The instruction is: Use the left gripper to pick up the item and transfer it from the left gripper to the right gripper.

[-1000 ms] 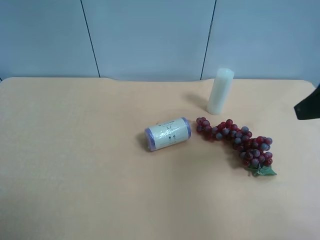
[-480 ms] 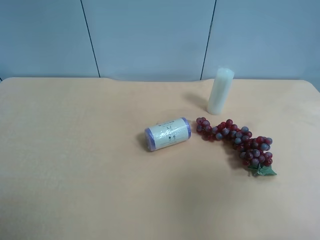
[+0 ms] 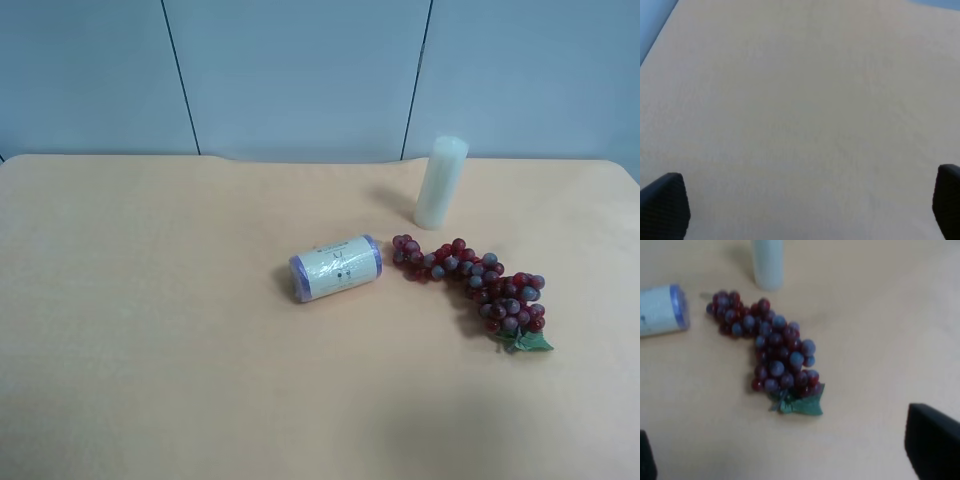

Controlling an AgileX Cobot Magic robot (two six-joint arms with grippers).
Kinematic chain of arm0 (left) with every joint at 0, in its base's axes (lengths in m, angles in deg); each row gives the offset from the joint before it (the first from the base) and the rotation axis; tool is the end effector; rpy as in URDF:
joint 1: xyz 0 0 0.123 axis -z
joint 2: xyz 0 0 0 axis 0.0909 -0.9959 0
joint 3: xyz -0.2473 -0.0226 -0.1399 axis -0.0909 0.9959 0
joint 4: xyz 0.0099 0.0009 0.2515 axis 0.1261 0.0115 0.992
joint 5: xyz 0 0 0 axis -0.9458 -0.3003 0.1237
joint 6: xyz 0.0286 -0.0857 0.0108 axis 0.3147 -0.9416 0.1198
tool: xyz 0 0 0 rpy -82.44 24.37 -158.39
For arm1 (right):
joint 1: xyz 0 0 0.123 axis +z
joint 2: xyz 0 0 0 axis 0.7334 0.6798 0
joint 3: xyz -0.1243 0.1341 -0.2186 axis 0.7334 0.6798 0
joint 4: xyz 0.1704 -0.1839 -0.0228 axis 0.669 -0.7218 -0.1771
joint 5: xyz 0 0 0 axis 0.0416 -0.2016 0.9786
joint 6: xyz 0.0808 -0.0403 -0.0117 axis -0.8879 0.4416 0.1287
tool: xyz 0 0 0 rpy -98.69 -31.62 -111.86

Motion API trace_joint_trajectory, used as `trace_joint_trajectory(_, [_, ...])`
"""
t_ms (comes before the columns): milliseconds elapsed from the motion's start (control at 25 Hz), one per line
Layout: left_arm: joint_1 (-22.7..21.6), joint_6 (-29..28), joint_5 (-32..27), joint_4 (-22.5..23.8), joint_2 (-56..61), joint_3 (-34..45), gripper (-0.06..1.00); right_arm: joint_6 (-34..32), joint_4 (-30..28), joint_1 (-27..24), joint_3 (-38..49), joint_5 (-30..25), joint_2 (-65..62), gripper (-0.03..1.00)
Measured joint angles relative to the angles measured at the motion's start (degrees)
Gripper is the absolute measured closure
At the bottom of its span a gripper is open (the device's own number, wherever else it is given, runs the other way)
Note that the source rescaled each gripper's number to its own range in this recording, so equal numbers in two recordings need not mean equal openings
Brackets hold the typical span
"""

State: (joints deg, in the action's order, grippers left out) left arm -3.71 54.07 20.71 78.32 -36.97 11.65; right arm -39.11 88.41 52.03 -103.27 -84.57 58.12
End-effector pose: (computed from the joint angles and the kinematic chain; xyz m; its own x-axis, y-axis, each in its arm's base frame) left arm -0.0061 -0.0001 0.2784 -0.4316 -0.1368 -0.8916 -0.1934 0.9795 -0.0567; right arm -0.0102 0.0055 0.2805 -0.4809 -0.0432 -0.8757 -0.1474 0.9886 0.0321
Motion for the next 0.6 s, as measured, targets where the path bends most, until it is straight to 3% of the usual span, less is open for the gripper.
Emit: trace_joint_trajectory(600, [-0.04, 0.0, 0.0, 0.0, 0.0, 0.0, -0.06, -0.43, 0.76, 0.0, 1.88, 2.67, -0.48, -0.03])
